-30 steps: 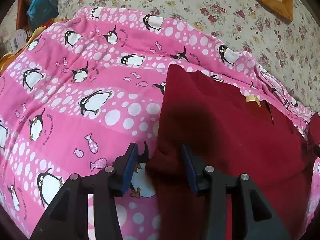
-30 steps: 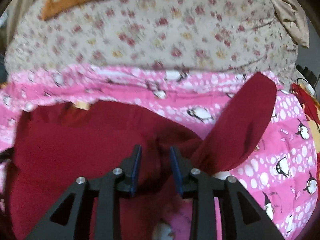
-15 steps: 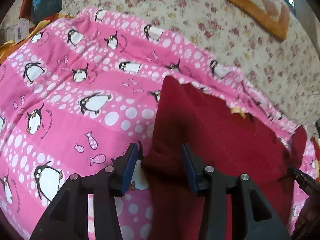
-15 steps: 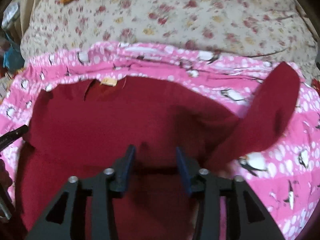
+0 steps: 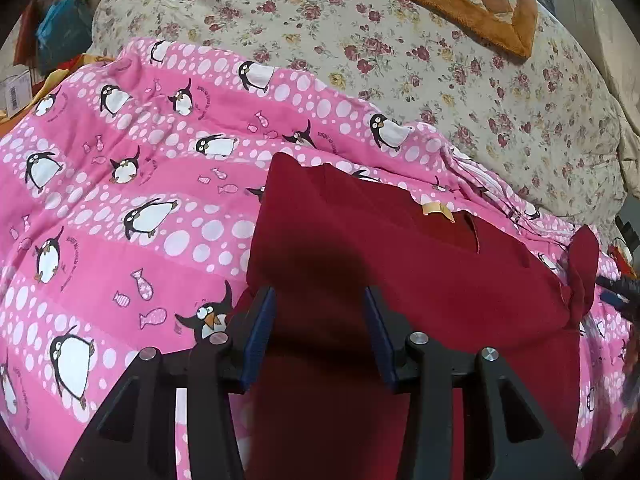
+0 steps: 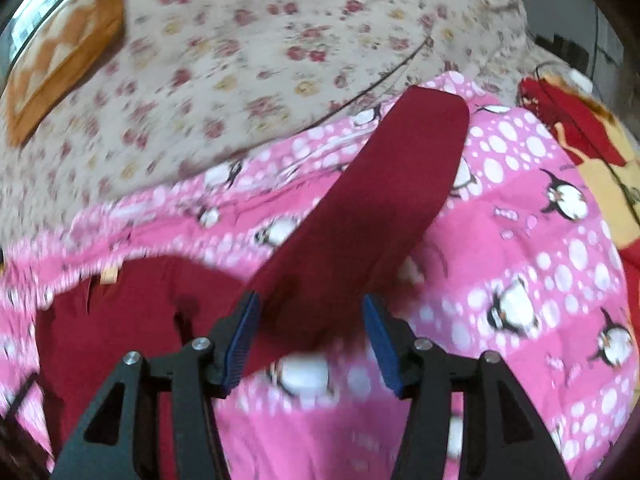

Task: Fold small clothes

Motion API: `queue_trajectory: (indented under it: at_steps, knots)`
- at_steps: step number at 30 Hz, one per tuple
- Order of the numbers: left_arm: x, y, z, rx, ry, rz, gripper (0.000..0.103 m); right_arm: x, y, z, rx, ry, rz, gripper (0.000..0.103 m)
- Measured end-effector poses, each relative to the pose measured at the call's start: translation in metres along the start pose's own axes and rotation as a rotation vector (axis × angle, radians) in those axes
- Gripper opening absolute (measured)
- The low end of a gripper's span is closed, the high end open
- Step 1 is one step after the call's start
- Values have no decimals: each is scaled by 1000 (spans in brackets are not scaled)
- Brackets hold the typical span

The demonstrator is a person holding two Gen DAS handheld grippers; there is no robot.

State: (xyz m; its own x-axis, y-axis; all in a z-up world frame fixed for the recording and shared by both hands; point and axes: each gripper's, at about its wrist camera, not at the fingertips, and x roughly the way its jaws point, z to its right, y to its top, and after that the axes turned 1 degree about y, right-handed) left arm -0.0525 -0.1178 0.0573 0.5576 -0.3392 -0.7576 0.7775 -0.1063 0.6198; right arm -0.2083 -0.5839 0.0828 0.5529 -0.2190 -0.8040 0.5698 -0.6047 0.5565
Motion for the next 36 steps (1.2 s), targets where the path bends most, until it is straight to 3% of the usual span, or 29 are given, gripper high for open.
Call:
queue_trajectory:
  at_steps: [4, 12, 13, 14, 15, 20, 24, 27, 31, 34, 36]
  knots:
    - [5, 2, 0, 3, -1, -3, 24, 31, 30, 2, 68, -8, -7, 67]
    - [12, 12, -4, -1, 9, -4, 24, 104, 75, 11, 93, -213, -48, 66]
    - [13, 13, -5, -6, 8, -4, 24, 110, 77, 17, 101, -232, -55, 50]
    - [13, 14, -7, -11, 11, -3, 24, 111, 78, 19, 99, -241, -54, 22]
    - [13, 15, -8, -16, 14, -2, 24, 110, 79, 20, 93, -241, -51, 10]
    - [4, 20, -17, -58, 11, 28, 24, 61, 75, 5, -12, -101, 27, 7]
    - [-6, 23, -27, -101, 3, 59, 24, 4, 66, -31, -80, 127, 71, 7]
    - [-11, 24, -35, -135, -4, 71, 24, -35, 55, -82, -176, 304, 96, 7]
    - [-15, 24, -43, -160, -20, 84, 24, -64, 10, -167, -368, 535, 51, 7]
    - [-15, 25, -47, -181, -53, 86, 24, -43, -39, -223, -499, 585, -32, 9]
    - [-13, 26, -49, -193, -73, 74, 24, -17, -71, -248, -562, 569, -113, 22]
